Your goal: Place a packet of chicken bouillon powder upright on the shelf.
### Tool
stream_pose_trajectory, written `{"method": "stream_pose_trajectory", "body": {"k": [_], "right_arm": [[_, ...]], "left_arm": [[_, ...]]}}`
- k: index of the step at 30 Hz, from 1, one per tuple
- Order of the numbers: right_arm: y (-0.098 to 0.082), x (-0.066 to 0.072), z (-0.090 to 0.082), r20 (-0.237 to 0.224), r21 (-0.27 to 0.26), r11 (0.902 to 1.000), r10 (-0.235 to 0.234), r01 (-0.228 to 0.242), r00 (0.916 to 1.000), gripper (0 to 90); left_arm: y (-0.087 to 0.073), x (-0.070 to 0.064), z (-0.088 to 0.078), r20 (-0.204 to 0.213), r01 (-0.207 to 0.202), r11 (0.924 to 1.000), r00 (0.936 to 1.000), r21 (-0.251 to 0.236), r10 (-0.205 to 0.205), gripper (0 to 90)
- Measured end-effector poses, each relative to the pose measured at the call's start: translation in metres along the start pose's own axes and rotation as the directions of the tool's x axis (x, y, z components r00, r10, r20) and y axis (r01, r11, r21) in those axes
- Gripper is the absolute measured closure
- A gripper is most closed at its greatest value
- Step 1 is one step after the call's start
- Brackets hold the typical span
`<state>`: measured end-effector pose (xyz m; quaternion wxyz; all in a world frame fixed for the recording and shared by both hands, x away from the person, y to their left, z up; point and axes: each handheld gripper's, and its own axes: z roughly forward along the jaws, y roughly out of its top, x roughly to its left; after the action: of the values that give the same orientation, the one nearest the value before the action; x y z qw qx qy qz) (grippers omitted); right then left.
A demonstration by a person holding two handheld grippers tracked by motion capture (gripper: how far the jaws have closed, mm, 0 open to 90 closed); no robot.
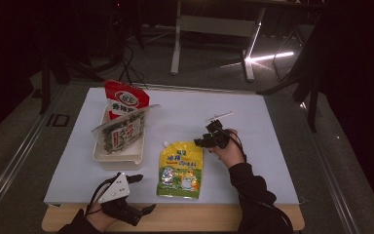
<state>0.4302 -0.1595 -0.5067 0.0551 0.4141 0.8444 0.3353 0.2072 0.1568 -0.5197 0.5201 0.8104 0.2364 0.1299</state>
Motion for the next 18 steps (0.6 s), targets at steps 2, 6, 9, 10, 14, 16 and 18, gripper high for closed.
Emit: {"method": "stream_pose_trajectory", "body": {"k": [2,6,9,10,14,16,18], "right_arm": [[-0.001,-0.003,0.003,-0.013,0.012,0.9999,0.003,-0.003,0.9999,44.8],[-0.002,-0.006,0.005,-0.03,0.032,0.9994,0.015,-0.014,0.9994,44.5],[-0.004,-0.007,0.011,-0.086,0.068,0.9974,0.031,-0.025,0.9959,44.7],[-0.004,-0.007,0.012,-0.093,0.078,0.9966,0.032,-0.025,0.9951,46.0],[-0.006,-0.005,0.018,-0.158,0.117,0.9932,0.022,-0.003,0.9871,54.9],[-0.006,-0.004,0.019,-0.186,0.134,0.991,0.016,0.009,0.9825,63.1],[-0.007,-0.003,0.022,-0.214,0.149,0.9886,0.014,0.019,0.9766,71.5]], "left_arm": [[0.0,0.0,0.0,0.003,0.001,1.0,1.0,0.003,-0.001,1.9],[-0.001,0.0,0.002,0.004,0.001,1.0,1.0,0.006,-0.001,1.9],[-0.002,0.001,0.002,0.004,0.002,1.0,1.0,0.009,-0.002,1.9],[-0.002,0.001,0.002,0.003,0.004,0.9999,1.0,0.01,-0.004,1.9],[-0.003,0.002,0.002,0.0,0.008,0.9999,1.0,0.01,-0.008,1.9],[-0.003,0.003,0.002,-0.002,0.006,0.9999,1.0,0.01,-0.006,1.9],[-0.003,0.003,0.002,-0.002,0.008,0.9999,1.0,0.011,-0.008,1.9]]}}
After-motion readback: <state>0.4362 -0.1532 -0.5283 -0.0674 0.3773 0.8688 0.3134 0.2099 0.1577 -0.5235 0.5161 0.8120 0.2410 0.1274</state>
